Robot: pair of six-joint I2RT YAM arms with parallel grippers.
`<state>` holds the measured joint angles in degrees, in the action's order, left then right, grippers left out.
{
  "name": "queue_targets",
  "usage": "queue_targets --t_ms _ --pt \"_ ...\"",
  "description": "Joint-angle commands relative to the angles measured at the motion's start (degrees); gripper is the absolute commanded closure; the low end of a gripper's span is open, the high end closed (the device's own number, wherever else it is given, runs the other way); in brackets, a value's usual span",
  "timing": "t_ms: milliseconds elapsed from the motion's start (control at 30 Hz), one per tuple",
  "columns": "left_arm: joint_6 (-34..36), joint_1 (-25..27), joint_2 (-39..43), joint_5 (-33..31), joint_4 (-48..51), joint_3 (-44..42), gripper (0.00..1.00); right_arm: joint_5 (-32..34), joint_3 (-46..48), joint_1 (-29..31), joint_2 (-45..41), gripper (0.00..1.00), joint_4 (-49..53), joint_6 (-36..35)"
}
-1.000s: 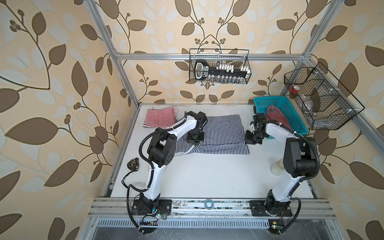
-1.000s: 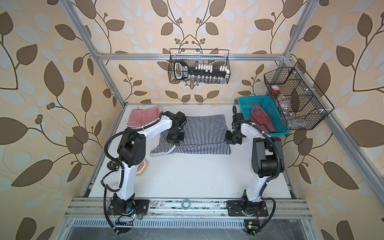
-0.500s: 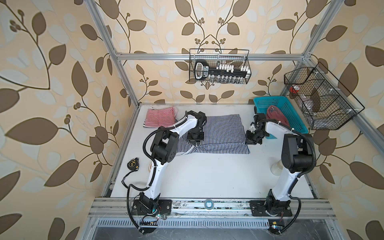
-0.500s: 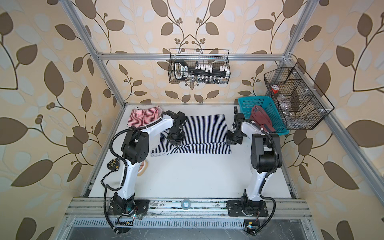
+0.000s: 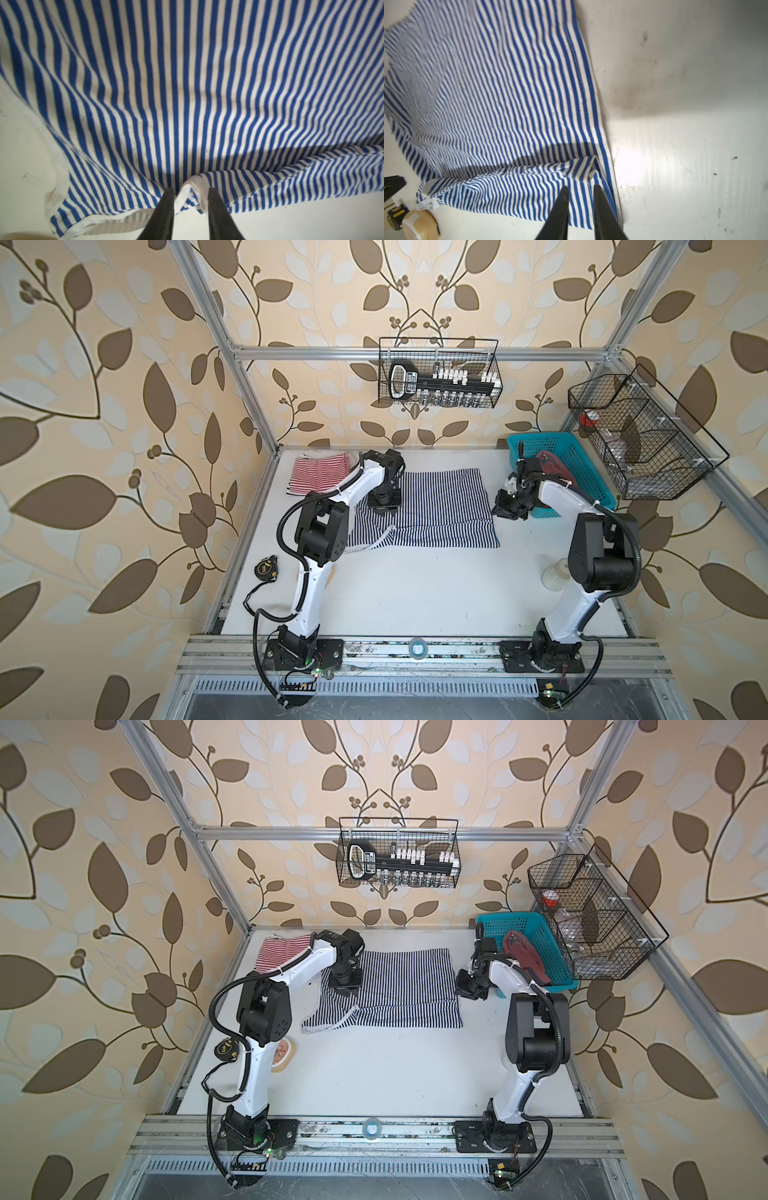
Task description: Fold and stack the tank tops
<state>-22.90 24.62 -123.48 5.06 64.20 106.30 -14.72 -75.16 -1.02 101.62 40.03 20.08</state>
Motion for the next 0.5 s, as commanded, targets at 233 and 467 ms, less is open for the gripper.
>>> queue_targets --t_ms 233,467 --pt "-2.02 -0.45 21.88 -7.92 1.83 -27.53 0.79 -3.79 8.27 10.86 -1.83 0.77 -5.81 1.18" --pt "-4.54 -0.54 22.43 -12.91 0.08 -32.48 0.57 -3.7 7.58 12.11 1.53 0.78 -6.73 1.21"
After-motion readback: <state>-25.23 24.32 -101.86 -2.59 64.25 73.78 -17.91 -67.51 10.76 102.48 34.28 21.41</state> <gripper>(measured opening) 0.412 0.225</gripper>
